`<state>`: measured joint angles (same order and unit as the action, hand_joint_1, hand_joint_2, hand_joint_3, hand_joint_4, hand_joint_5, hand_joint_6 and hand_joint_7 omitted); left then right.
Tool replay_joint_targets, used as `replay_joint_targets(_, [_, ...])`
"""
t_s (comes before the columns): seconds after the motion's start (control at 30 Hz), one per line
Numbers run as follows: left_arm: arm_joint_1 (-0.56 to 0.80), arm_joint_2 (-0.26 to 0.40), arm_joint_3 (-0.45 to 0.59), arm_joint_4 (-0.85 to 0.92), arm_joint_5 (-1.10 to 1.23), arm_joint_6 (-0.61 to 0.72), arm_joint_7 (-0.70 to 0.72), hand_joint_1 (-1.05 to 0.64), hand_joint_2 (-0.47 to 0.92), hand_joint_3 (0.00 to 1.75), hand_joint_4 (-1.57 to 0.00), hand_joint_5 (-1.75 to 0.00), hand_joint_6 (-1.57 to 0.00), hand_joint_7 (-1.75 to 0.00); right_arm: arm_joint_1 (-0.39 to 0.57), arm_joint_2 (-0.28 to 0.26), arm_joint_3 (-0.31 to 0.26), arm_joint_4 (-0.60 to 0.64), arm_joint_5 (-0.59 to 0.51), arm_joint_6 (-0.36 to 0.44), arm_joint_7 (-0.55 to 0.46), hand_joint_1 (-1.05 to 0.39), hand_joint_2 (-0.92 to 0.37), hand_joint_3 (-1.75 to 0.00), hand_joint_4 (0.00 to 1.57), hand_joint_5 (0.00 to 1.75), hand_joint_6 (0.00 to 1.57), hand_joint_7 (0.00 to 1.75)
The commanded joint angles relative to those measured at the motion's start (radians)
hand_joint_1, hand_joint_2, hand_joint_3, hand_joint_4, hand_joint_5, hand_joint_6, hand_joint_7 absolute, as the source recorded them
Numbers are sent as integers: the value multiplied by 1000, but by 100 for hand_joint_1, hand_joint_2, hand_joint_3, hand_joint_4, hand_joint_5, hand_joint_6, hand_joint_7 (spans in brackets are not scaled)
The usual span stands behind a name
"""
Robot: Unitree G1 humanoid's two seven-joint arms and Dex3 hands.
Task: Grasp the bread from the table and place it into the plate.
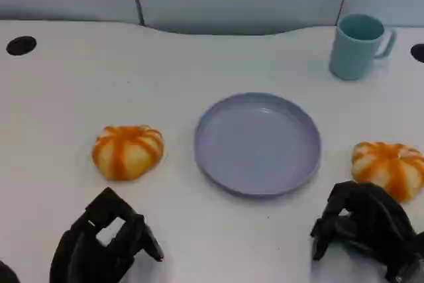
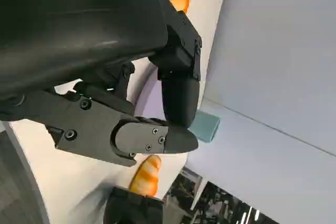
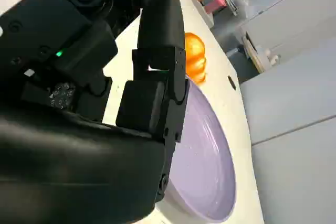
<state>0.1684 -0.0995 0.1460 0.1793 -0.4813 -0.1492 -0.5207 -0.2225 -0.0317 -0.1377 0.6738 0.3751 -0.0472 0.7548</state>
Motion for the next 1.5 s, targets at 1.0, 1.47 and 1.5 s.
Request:
replay_joint_targets(1.0, [8, 20, 12, -20, -5, -12, -10, -52, 92, 29, -70, -175, -50, -161, 27, -12, 14, -15, -10, 10, -14, -105, -53, 0, 157, 70, 157, 48])
replay_joint_targets(1.47, [-32, 187, 5, -82, 634, -471, 257, -45, 92, 14, -34, -76, -56, -9, 26, 2, 17, -7, -3, 7, -16, -105, -52, 0, 157, 69, 157, 47])
replay_joint_targets(1.5, [-37, 205, 3, -95, 704, -479, 296, -45, 92, 12, -31, -71, -54, -5, 25, 0, 18, -5, -4, 6, -14, -105, -52, 0, 157, 69, 157, 47])
